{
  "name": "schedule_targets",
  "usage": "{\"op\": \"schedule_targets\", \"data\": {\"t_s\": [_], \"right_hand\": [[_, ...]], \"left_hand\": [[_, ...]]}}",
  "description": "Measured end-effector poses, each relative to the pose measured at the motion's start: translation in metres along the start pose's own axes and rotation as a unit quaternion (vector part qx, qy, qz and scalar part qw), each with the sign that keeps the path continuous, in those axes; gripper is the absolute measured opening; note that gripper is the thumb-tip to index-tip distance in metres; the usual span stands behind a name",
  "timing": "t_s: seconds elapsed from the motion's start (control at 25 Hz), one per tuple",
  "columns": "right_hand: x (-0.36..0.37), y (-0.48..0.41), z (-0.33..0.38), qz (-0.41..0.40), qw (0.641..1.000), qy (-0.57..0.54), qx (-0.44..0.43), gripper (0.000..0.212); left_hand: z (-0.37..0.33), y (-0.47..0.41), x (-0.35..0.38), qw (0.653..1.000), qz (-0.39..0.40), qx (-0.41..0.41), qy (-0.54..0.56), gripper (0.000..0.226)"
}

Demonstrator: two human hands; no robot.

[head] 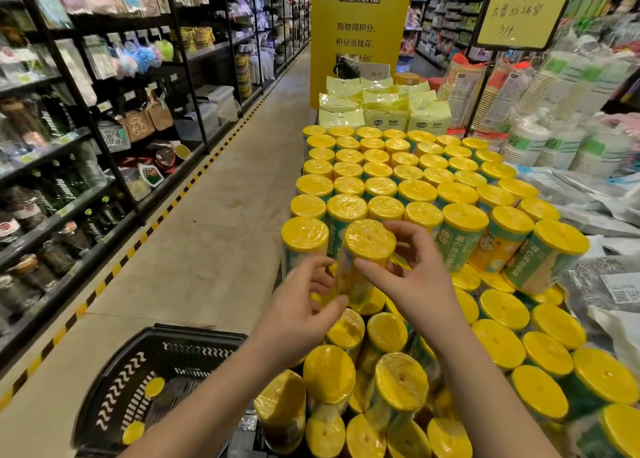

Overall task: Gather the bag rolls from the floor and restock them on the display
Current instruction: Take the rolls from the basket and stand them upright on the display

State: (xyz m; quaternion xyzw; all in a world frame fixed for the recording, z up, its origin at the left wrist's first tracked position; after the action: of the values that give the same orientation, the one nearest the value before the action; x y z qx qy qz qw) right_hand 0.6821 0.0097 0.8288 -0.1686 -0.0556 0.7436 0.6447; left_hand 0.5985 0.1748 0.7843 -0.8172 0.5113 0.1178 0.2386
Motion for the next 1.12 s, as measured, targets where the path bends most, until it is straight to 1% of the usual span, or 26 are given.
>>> {"op": "schedule_targets", "data": {"t_s": [0.08, 0.16, 0.24, 0.36, 0.6, 0.76, 0.88, 1.0, 1.12], "right_hand": [[0.011, -0.007, -0.010, -0.010, 1.000, 0.003, 0.005, 0.060], [0.020, -0.013, -0.020, -0.017, 1.000, 0.003, 0.008, 0.063], [0.027, -0.018, -0.031, -0.022, 1.000, 0.006, 0.013, 0.065], [0.034, -0.024, -0.045, -0.030, 0.999, 0.014, 0.017, 0.066], [0.045, -0.036, -0.065, -0.043, 0.998, 0.042, 0.015, 0.067], [0.047, -0.039, -0.071, -0.037, 0.998, 0.053, 0.021, 0.068], [0.048, -0.038, -0.073, -0.032, 0.998, 0.055, 0.030, 0.067], [0.050, -0.036, -0.071, -0.036, 0.997, 0.055, 0.033, 0.066], [0.048, -0.035, -0.067, -0.026, 0.995, 0.095, 0.032, 0.069]], "left_hand": [[0.016, 0.006, 0.022, 0.992, 0.043, -0.101, 0.063, 0.067], [0.026, 0.006, 0.037, 0.977, 0.054, -0.165, 0.123, 0.084], [0.034, 0.002, 0.045, 0.966, 0.047, -0.201, 0.154, 0.098], [0.036, -0.003, 0.053, 0.955, 0.049, -0.232, 0.179, 0.101], [0.050, -0.009, 0.058, 0.951, 0.061, -0.242, 0.180, 0.106], [0.052, -0.010, 0.061, 0.952, 0.071, -0.233, 0.185, 0.117], [0.053, -0.011, 0.063, 0.953, 0.083, -0.229, 0.181, 0.119], [0.055, -0.007, 0.059, 0.952, 0.102, -0.225, 0.179, 0.107], [0.058, -0.011, 0.044, 0.960, 0.118, -0.207, 0.149, 0.091]]}}
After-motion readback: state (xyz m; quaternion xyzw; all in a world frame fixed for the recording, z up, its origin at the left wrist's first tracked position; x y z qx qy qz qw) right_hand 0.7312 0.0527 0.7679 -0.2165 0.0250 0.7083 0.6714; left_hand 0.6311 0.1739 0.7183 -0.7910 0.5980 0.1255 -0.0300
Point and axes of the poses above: each hand's wrist, its own y-axis away from the middle knuckle, its own x-axis out of the palm, z = x × y, the point moved 7 cm from there along -y, towards the middle knuckle, and after that the axes turned 10 degrees about -z, right-handed, at the moved point
